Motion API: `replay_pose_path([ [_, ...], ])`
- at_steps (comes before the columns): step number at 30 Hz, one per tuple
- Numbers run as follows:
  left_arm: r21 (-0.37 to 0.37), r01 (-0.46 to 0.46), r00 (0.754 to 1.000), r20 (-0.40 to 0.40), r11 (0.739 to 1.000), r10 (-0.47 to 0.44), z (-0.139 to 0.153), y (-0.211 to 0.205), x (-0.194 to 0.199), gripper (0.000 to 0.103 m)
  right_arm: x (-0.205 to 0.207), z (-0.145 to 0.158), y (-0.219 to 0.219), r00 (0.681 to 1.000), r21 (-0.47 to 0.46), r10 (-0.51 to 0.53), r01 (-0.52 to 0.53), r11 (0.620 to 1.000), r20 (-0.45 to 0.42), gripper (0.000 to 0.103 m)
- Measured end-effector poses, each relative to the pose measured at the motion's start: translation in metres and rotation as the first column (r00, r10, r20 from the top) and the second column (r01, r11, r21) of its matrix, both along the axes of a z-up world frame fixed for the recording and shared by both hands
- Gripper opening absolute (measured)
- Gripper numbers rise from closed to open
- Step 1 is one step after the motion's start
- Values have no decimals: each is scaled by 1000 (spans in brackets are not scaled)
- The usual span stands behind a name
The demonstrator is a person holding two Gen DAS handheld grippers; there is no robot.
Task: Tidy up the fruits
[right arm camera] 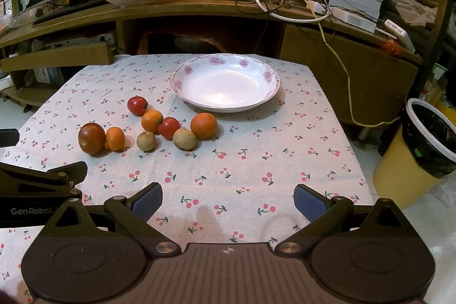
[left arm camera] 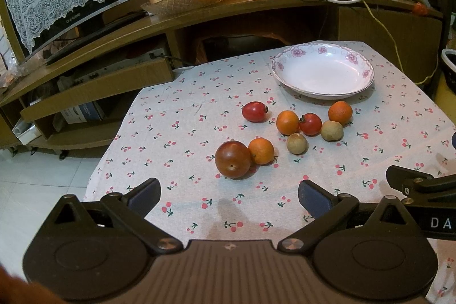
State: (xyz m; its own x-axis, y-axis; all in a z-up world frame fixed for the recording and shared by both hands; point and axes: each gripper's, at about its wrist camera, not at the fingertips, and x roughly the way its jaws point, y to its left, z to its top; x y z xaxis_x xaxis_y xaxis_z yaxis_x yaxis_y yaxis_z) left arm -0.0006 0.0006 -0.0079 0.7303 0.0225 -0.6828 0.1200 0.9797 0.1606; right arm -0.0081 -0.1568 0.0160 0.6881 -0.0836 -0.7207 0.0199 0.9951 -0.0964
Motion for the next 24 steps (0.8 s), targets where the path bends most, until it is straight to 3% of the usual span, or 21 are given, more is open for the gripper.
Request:
replay_pose_path([
  [17, 6, 11, 1000, 2, 1000, -11, -3, 7, 6, 103, 6, -5, 6, 999, 19, 35, -34, 999, -24, 94],
  [24, -21, 55, 998, 13, 998, -55, -3, 19, 19, 103, 19, -4, 6, 995, 92, 92, -88, 992, -41, 86],
])
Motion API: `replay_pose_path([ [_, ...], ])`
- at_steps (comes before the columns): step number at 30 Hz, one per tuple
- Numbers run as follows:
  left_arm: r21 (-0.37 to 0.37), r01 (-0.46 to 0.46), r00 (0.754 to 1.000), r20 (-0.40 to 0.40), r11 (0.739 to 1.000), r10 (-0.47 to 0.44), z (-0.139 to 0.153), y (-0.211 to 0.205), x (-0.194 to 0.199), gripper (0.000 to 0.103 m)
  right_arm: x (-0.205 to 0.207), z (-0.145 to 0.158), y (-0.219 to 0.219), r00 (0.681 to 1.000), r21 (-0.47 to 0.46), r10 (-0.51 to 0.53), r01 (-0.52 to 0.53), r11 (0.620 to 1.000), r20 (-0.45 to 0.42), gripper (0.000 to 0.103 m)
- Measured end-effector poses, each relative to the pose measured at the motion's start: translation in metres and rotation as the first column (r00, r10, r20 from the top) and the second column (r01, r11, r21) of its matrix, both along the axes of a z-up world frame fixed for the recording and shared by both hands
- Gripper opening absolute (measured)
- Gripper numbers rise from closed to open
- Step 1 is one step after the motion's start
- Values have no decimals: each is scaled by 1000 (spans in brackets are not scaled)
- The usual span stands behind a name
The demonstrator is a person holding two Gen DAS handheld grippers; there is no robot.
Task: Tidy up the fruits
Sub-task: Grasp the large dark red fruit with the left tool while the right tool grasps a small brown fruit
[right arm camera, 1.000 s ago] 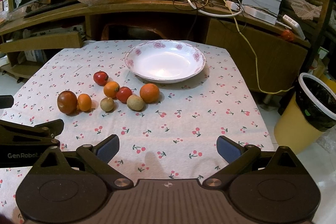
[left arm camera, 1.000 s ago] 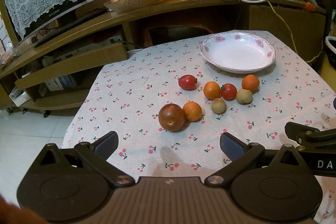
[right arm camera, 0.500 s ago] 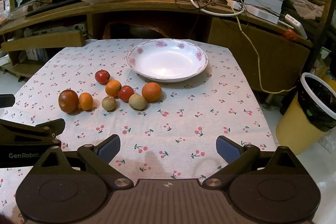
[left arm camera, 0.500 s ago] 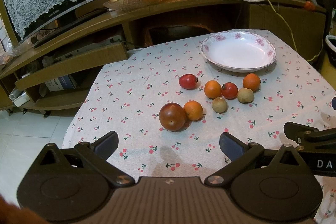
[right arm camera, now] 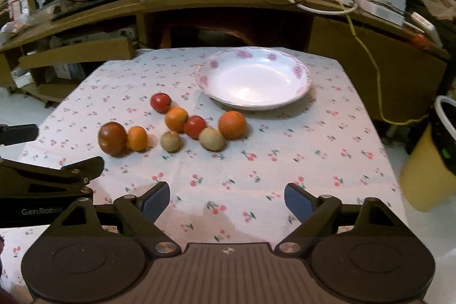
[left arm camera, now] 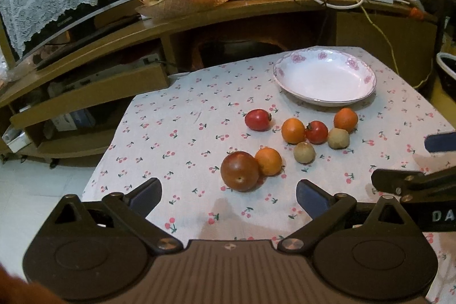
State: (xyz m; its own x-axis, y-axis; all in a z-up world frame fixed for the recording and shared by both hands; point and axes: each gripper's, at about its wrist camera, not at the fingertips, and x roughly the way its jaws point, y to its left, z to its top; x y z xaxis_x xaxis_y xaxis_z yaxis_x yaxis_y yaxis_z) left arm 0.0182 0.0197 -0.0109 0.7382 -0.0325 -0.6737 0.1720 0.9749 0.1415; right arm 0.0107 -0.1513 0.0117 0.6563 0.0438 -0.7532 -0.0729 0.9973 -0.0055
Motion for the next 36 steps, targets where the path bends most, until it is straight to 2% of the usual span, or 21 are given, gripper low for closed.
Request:
replay_pose_path([
  [11, 38, 95, 995, -12, 995, -95, -20, -2, 31, 102, 30, -6, 1, 994, 31, 106, -105, 994, -18, 77],
  [17, 21, 130, 991, -35, 991, -129, -32, -4, 50, 90, 46, -13, -7, 989, 48, 149, -148, 988, -22, 77],
  [19, 20, 139, 990, -42, 990, -138, -35, -4, 54, 80, 52, -16, -9, 987, 51, 157, -155, 987, -25, 76],
  [24, -35, 158, 986, -50, 987, -160, -38, -1, 58, 77, 68, -23, -14, 985, 70, 167, -164, 984, -37, 73],
  [28, -53, 192, 979, -57, 980, -195, -38, 1, 57, 67, 77, -29, -13, 982, 86, 180, -175, 981, -53, 61],
  [30, -61, 204, 976, -62, 977, -208, -39, 2, 56, 66, 81, -33, -12, 980, 94, 186, -180, 979, -66, 55],
  [32, -71, 207, 975, -67, 976, -212, -41, 3, 57, 66, 85, -37, -12, 978, 102, 190, -182, 978, -80, 44],
  [36, -78, 202, 975, -83, 976, -208, -45, 5, 59, 60, 89, -39, -11, 978, 94, 197, -190, 977, -73, 42],
])
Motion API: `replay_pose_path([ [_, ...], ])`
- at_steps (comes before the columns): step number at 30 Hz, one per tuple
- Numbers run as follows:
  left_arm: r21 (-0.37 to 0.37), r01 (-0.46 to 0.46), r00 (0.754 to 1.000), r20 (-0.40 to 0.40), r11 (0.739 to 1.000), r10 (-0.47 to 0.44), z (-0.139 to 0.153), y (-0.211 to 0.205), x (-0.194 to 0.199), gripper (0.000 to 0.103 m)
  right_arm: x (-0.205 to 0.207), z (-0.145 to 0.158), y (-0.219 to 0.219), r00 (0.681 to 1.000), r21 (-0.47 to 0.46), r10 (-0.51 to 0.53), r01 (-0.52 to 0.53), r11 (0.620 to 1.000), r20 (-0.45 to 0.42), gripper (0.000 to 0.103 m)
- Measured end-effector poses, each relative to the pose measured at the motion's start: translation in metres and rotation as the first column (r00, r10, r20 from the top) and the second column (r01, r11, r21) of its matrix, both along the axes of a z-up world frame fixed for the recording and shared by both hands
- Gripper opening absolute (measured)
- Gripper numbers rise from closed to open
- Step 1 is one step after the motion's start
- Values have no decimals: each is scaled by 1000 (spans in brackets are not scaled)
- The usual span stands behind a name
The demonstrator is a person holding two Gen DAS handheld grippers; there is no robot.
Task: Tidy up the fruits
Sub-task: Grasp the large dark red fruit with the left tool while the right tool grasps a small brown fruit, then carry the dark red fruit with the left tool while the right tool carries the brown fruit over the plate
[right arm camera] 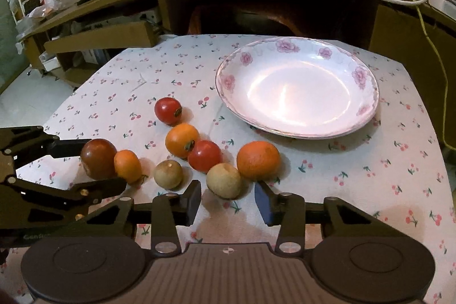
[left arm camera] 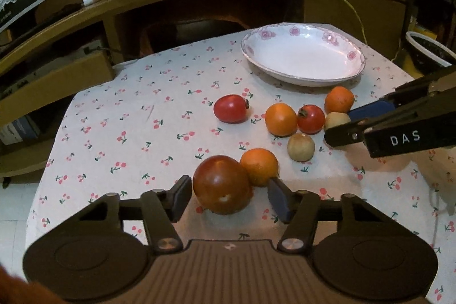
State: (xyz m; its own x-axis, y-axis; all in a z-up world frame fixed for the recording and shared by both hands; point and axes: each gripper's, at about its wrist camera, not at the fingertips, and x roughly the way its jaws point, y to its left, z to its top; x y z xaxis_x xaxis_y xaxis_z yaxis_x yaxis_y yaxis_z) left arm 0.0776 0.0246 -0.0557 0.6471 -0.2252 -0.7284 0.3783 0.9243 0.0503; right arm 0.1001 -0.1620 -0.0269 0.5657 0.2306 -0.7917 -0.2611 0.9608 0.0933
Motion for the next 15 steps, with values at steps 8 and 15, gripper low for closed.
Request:
replay_pose_path([
  [8, -20, -26, 999, -22, 999, 25, -1, 1, 6, 56, 4, -3, 5, 1000, -12, 21, -21, 1000, 10, 36],
  [15, -21, -40, 999, -32, 999, 40, 1, 4, 8, 45, 5, -3, 10, 1000, -43, 27, -26, 999, 8, 30],
])
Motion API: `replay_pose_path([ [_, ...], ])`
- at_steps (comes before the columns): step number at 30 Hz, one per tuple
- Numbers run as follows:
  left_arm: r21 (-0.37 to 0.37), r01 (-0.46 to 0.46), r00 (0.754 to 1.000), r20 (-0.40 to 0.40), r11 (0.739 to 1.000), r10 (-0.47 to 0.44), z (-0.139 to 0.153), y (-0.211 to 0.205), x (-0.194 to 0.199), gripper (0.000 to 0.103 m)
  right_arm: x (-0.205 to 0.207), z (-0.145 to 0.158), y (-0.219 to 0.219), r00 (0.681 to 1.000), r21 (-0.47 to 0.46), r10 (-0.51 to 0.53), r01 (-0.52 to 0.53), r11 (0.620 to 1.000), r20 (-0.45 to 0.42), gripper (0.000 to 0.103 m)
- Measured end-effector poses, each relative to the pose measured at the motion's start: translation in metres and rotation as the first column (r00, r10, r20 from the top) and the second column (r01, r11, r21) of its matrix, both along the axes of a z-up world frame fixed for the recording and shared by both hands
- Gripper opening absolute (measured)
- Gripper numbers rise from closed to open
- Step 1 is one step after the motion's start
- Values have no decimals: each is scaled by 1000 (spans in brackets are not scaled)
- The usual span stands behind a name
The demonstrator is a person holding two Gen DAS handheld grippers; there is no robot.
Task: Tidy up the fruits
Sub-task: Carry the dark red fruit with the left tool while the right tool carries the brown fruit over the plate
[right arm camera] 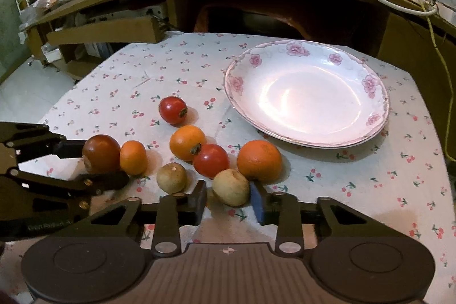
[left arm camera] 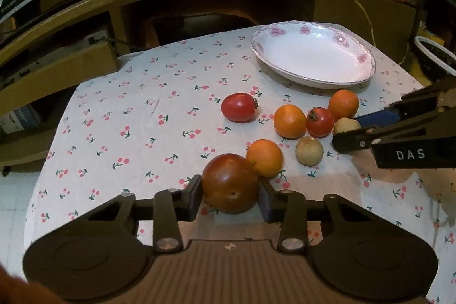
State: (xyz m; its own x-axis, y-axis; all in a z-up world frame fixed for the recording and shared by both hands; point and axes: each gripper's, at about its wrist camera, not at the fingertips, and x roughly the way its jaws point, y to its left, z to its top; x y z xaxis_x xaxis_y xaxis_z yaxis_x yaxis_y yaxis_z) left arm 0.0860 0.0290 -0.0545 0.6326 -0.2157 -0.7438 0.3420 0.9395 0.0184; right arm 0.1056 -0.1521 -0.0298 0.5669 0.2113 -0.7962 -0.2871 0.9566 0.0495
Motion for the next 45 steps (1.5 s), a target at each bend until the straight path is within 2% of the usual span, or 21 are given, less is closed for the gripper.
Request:
replay_pose_path([
  [11, -13, 18, 1000, -2, 1000, -18, 7, -5, -4, 44, -5, 7, -5, 999, 47, -1, 3, 999, -38, 29],
  [27, -55, 65, 998, 32, 996, -63, 29, -36, 3, 44, -6, 32, -15, 1000, 113, -26, 24, 993, 16, 29],
  [36, -75, 79, 996, 57, 994, -74, 46, -58, 29, 44, 5, 44, -27, 997, 134, -61, 54, 990, 49, 29],
  [45, -66, 86, 995, 48, 994, -83, 43, -83, 66, 44, 36, 45, -48, 990, 128, -130, 123, 984, 53, 29],
])
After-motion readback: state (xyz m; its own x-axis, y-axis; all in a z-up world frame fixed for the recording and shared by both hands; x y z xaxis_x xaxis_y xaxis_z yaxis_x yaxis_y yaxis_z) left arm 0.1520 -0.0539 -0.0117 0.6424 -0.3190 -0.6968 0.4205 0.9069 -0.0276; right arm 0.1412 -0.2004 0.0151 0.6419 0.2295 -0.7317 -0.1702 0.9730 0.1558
